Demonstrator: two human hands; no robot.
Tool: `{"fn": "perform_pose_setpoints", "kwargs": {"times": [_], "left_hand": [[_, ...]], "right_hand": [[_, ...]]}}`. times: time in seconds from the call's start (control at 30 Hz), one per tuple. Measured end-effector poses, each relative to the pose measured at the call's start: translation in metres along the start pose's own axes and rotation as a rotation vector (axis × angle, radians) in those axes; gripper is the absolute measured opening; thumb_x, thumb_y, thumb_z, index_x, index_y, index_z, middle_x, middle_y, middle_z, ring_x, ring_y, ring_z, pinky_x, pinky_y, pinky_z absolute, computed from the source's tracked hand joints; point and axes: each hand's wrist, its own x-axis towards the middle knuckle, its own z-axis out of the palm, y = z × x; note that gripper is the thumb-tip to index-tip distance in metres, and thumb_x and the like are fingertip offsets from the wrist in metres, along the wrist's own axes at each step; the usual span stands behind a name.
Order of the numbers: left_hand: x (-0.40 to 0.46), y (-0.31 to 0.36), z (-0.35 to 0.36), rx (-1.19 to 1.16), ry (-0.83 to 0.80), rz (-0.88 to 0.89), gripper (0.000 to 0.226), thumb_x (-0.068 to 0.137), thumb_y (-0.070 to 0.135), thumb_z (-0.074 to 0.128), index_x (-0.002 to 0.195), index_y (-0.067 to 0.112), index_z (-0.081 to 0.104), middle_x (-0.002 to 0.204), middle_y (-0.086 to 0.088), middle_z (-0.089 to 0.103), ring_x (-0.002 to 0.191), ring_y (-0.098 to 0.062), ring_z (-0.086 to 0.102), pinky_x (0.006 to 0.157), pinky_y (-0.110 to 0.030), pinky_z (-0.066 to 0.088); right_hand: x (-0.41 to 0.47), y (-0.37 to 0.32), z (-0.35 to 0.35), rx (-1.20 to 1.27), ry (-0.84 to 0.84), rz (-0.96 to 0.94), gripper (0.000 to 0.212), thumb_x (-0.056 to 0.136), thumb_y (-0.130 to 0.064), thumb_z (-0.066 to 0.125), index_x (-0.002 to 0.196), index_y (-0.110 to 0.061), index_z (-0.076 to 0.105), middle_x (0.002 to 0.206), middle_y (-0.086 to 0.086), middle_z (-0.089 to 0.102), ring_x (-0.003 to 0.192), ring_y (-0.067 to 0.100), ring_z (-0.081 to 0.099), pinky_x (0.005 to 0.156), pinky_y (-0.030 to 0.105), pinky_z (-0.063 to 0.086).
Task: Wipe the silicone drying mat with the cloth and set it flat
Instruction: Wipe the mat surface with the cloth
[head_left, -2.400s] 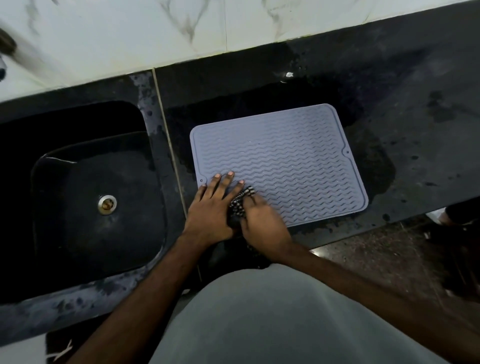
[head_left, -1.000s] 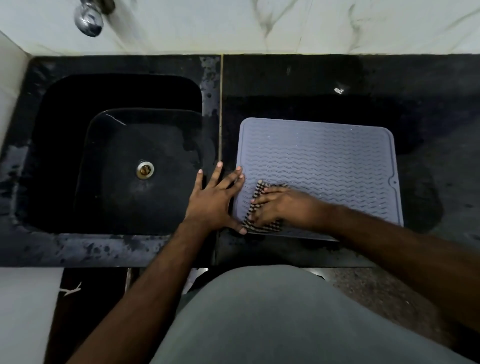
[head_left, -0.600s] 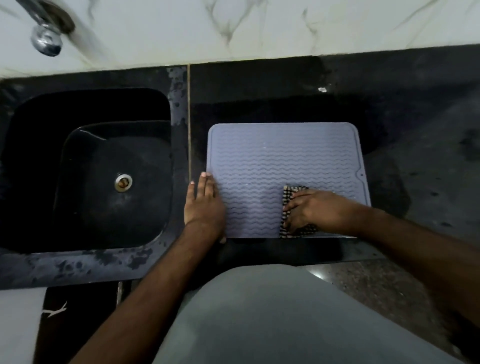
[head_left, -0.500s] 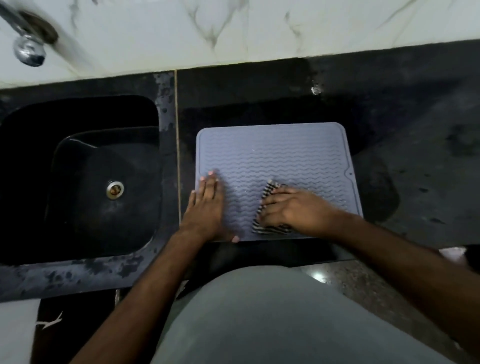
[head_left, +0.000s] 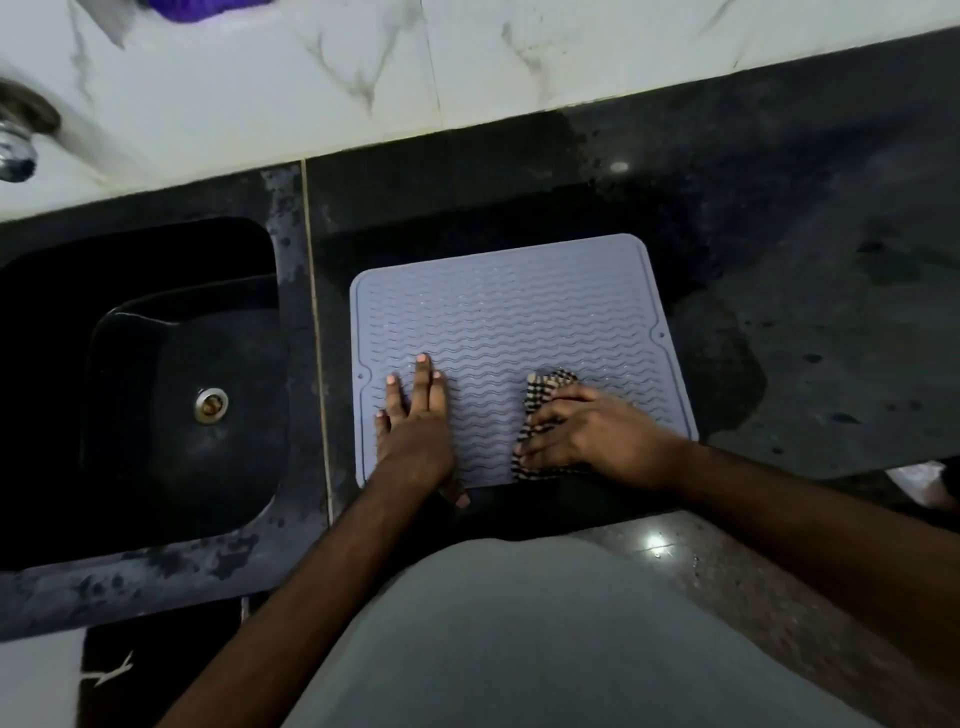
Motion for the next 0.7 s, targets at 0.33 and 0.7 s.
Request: {"fn": "perform_pose_setpoints", "kwargs": {"times": [0.33, 0.7], "left_hand": [[0.004, 0.007, -0.006, 0.047, -0.089, -0.02, 0.173, 0.044, 0.039, 0.101, 0.151, 0.012, -0.031, 0.146, -0.001, -0.057, 0.142, -0.043, -0.036, 0.12, -0.064, 0.004], [0.001, -0.018, 0.001, -0.052, -0.01, 0.186, 0.16, 0.055, 0.047, 0.096, 0.155, 0.016, -0.025, 0.157, -0.004, -0.043, 0.147, -0.04, -0.031, 0.119, -0.06, -0.001]], "right_hand": [[-0.086, 0.018, -0.005, 0.022, 0.067, 0.305, 0.033, 0.101, -0.031, 0.043, 0.118, -0.045, 0.067, 0.125, -0.028, 0.061, 0.126, 0.007, 0.046, 0.109, 0.026, 0.021], [-0.056, -0.055, -0.033, 0.118, -0.183, 1.216, 0.038, 0.094, -0.034, 0.054, 0.13, -0.047, 0.057, 0.127, 0.003, 0.061, 0.119, 0.027, 0.052, 0.1, 0.041, 0.038]]}}
